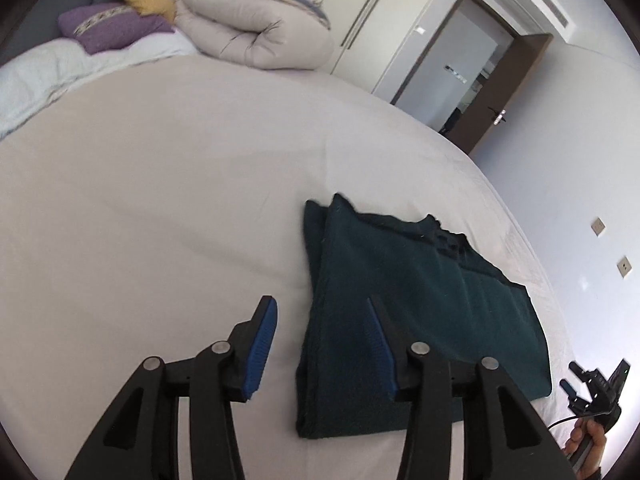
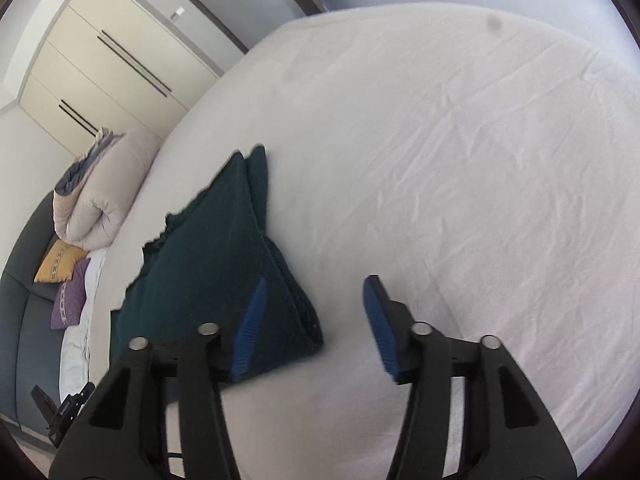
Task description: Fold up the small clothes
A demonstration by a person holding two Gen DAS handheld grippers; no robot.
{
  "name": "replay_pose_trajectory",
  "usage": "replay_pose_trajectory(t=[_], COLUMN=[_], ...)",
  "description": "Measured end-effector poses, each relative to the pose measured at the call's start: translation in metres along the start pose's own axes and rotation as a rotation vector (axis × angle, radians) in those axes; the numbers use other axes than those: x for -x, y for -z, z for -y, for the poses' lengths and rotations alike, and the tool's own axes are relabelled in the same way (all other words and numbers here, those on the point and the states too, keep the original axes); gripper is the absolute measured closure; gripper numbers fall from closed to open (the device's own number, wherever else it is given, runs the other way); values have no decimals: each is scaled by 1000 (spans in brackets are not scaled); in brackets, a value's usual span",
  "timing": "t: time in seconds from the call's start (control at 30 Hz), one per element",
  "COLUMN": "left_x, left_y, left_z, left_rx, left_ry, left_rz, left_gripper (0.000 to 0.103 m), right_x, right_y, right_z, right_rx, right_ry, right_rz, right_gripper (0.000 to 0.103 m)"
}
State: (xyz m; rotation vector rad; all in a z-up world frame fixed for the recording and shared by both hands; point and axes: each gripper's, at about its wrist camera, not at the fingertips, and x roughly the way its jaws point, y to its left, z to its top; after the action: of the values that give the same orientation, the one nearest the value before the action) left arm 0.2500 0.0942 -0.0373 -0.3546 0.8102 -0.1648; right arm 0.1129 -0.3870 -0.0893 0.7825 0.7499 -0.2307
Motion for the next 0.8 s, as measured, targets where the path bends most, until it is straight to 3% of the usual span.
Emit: replay_pose_trajectory(t=[0.1,0.27,0.43,0.5,0.6,0.67,0.77,0.8], left_x=[-24,-97,-153,-165,-159,-162,-161,-161], left_y=[-17,-39,-45,-36,-35,-36,-32,-32], left_z=[40,87,80,59,33,32,37,36], left_rx=[-117,-254,-250,-204,-101,-97,-121,-120], left_ry=[41,22,-53,-49,70,71,57,60], left_rz=[7,-22,-69,-94,-58,-64,-53,-51], left_gripper=[41,41,41,41,41,41,40,40], right_x=[-2,-73,-172,-202,-221,-220,-215,-211], right_y=[-9,-9,2,1,-20,-36,-56,-61], right_z=[-36,-125,-188,-186,-160,-128,-81,-69], right_rx=[70,171,176,128,19,-74,-184,-210], right_ry=[-118,-315,-412,-398,-463,-483,-473,-488], right_rz=[8,-185,-376,-392,-331,-267,-181,-153], right_gripper=[42,42,42,46,53,56,77,77])
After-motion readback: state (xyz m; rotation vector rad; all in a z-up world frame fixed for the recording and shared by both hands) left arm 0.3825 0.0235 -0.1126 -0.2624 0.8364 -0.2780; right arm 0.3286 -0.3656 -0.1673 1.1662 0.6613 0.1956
